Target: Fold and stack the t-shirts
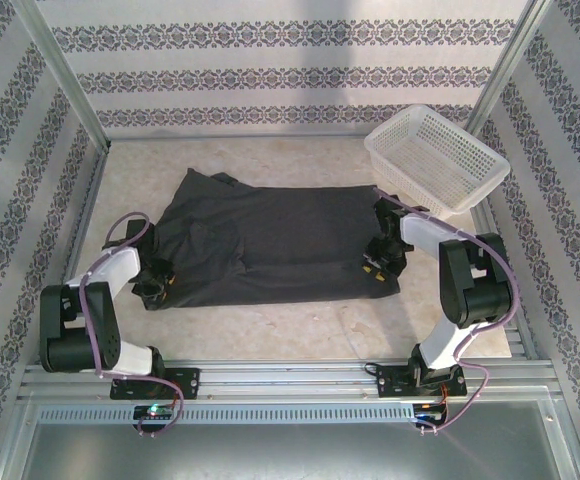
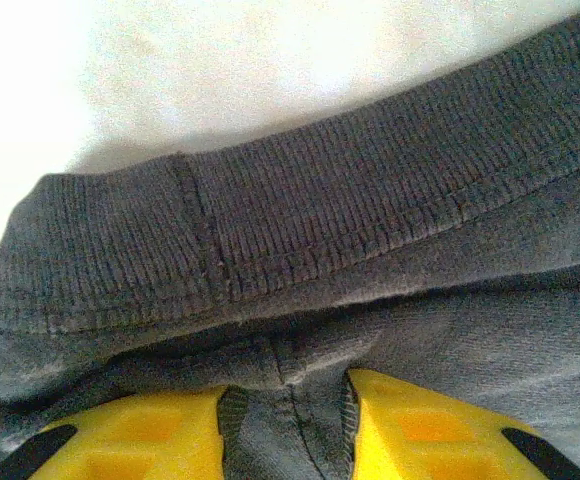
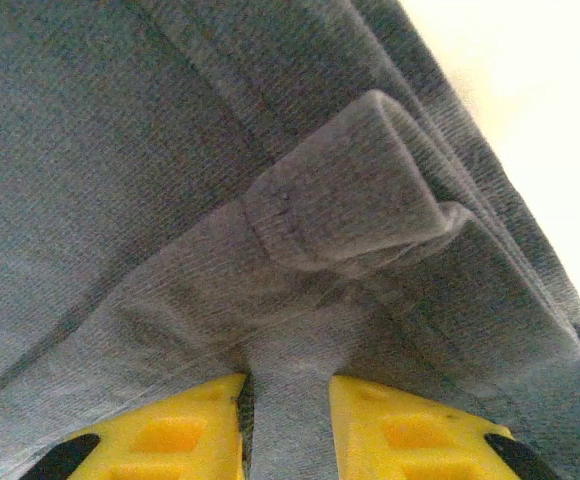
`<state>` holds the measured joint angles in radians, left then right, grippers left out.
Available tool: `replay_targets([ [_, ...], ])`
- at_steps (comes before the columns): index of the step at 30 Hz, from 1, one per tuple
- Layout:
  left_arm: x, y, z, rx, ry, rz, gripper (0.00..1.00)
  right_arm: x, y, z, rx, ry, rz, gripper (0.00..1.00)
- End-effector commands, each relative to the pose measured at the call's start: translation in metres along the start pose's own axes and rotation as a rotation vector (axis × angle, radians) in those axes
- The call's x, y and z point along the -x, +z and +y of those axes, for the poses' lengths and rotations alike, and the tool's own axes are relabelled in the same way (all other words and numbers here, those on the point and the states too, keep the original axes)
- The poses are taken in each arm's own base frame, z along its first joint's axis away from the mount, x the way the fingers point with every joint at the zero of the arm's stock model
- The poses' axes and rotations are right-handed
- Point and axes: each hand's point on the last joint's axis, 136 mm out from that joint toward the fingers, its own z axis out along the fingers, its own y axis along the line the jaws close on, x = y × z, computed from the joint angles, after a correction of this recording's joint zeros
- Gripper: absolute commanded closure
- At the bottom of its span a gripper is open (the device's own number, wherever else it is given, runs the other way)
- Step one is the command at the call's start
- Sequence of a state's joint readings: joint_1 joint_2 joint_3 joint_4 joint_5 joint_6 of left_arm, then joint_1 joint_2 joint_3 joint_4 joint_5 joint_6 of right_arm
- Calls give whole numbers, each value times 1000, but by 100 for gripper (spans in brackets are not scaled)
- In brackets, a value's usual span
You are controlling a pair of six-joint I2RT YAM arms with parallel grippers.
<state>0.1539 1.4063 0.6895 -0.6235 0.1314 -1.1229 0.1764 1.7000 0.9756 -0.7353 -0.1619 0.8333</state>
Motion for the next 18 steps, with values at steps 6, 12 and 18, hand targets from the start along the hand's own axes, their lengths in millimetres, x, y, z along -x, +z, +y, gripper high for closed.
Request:
replay_targets([
  [6, -5, 7, 87, 204, -206, -31, 67, -54, 13, -36, -119, 12, 100, 71],
  [12, 4, -1, 97, 181, -312, -81, 71, -71, 11, -35, -100, 6, 113, 70],
  [18, 54, -49, 24, 28, -175, -207, 63, -33, -49, 22, 108, -145, -150, 65],
])
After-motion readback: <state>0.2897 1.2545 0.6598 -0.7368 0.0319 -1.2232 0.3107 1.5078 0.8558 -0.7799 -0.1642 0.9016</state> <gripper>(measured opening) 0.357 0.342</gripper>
